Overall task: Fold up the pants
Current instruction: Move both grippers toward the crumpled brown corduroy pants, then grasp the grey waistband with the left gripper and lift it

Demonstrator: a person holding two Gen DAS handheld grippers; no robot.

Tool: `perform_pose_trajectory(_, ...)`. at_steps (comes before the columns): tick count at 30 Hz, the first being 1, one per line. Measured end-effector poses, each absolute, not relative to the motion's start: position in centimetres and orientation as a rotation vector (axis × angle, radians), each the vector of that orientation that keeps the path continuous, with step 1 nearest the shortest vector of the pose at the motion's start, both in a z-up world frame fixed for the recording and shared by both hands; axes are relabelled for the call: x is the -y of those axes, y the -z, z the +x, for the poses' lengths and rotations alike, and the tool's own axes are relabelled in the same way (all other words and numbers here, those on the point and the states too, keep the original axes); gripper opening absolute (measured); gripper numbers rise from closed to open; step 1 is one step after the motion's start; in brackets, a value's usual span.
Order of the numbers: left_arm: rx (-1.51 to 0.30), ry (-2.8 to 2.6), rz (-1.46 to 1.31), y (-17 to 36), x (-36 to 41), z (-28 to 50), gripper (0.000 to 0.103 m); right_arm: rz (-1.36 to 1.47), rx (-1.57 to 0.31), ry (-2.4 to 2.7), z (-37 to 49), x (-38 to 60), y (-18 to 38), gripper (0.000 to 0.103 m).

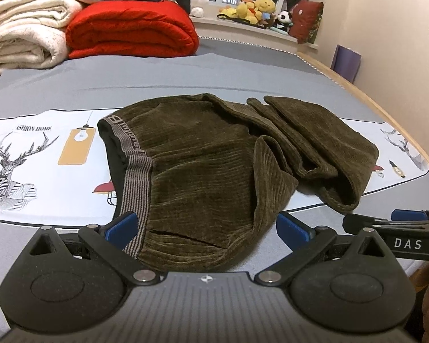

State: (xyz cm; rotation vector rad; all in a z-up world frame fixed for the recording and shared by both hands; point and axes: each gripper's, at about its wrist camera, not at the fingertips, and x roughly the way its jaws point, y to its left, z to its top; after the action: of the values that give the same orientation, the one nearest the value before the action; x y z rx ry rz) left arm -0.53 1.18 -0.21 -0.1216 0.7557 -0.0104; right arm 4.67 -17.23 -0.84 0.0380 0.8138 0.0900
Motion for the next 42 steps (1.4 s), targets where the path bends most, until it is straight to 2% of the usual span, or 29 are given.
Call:
perform_pose_trajectory(2,-0.761,0.036,-0.128,0.2,-1.2,-0.6,0.100,0.035,-0.812,-0.091,4.6,17.2,0.8,0.094)
perform_pose_trajectory(4,-0.767,0.054,-0.115,0.0,-1.0,-0.6,0.078,0.028,-0.804,-0.089,4.6,17.2,0.7,0.093)
perform_pose_trajectory(6,-0.757,0.078,-0.072,-0.6,-0.8,-0.7,0.036,0.029,-0.795,-0.095,4.5,17.2,0.6,0.087)
perform_pose_trajectory(7,-0.753,0.091,-0.077,-0.9,-1.0,-0.7,0.028,0.038,-0.792,-0.105,4.5,17.3,0.5,0.075)
perform_pose_trajectory(8,-0.752,0.120,-0.090,-1.4,-1.5,-0.5,0.021,0.054,-0.792,-0.117,4.5,17.4,0.4,0.058)
perform_pose_trajectory(9,-0.752,0.148,-0.094,-1.9,-2.0,-0.1,0.020,0.066,-0.793,-0.122,4.5,17.5,0.4,0.051)
perform_pose_trajectory(10,-0.742,0.169,-0.090,-2.6,-2.7,0.4,0.019,0.076,-0.793,-0.124,4.5,17.6,0.4,0.042)
perform_pose_trajectory(12,-0.715,0.179,-0.075,-3.9,-4.5,1.9,0.019,0.082,-0.789,-0.131,4.5,17.5,0.3,0.037)
perform_pose_trajectory(15,-0.738,0.191,-0.092,-4.3,-8.2,5.5,0.021,0.081,-0.778,-0.157,4.4,17.1,0.0,0.037)
perform_pose_trajectory(18,-0.747,0.151,-0.175,-1.7,-12.7,8.1,0.022,0.092,-0.786,-0.190,4.4,16.7,-0.1,0.040)
perform_pose_trajectory(19,-0.781,0.110,-0.220,0.0,-14.3,8.8,0.022,0.095,-0.793,-0.201,4.5,16.4,0.0,0.045)
perform_pose_trajectory(21,-0.945,0.021,-0.387,2.8,-17.1,10.9,0.023,0.097,-0.798,-0.216,4.6,16.0,0.0,0.052)
perform_pose_trajectory(22,-0.966,0.008,-0.504,3.7,-18.5,11.4,0.026,0.092,-0.801,-0.221,4.7,15.7,0.1,0.055)
perform_pose_trajectory(24,-0.989,-0.005,-0.638,5.0,-19.9,12.3,0.045,0.084,-0.810,-0.239,5.1,15.2,0.2,0.057)
perform_pose_trajectory(27,-1.029,-0.018,-0.722,6.4,-20.3,13.9,0.064,0.087,-0.821,-0.274,5.8,14.2,0.2,0.061)
perform_pose_trajectory(29,-1.054,-0.033,-0.736,7.3,-20.2,15.0,0.068,0.088,-0.828,-0.288,6.3,13.5,0.2,0.064)
perform_pose_trajectory(34,-1.104,-0.036,-0.743,9.4,-19.9,17.4,0.068,0.093,-0.858,-0.327,7.3,11.4,0.5,0.065)
perform_pose_trajectory(38,-1.098,-0.012,-0.679,9.8,-18.6,18.2,0.078,0.063,-0.868,-0.353,7.6,10.2,0.7,0.065)
perform_pose_trajectory(40,-1.094,-0.002,-0.623,9.8,-17.7,18.4,0.079,0.055,-0.876,-0.354,7.8,10.0,0.8,0.065)
perform_pose_trajectory(41,-1.092,-0.001,-0.583,9.7,-17.3,18.4,0.077,0.054,-0.881,-0.350,7.9,10.0,0.9,0.065)
perform_pose_trajectory(42,-1.090,-0.007,-0.549,9.7,-16.9,18.5,0.068,0.056,-0.887,-0.344,8.0,10.0,1.0,0.065)
